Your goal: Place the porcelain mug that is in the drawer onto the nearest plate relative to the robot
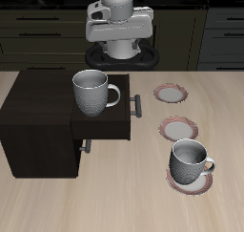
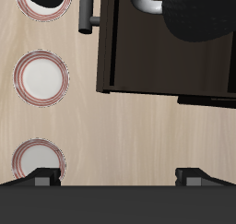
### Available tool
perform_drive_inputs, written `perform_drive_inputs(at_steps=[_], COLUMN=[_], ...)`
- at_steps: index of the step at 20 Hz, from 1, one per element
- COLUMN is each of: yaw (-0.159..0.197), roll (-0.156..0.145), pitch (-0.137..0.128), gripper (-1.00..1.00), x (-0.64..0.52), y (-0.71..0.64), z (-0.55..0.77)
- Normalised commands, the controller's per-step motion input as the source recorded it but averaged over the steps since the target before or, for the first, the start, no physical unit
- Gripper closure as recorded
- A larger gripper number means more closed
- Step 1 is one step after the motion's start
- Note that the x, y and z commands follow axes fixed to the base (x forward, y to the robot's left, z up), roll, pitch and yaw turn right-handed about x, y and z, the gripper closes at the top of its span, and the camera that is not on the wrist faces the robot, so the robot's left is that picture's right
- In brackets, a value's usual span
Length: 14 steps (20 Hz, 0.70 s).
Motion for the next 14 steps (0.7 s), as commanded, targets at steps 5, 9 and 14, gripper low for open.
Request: perform_drive_inputs(at_steps=[5, 9, 14], yaw=[0.026, 0.039, 0.045], roll=[-0.05, -0.001, -0.015], pitch=[-0.016, 0.002, 0.0], gripper=[-1.0, -1.0, -1.0], x=[0.37, 0.41, 0.29], y=[-0.16, -0.2, -0.14], z=[0.23, 0.22, 0.09])
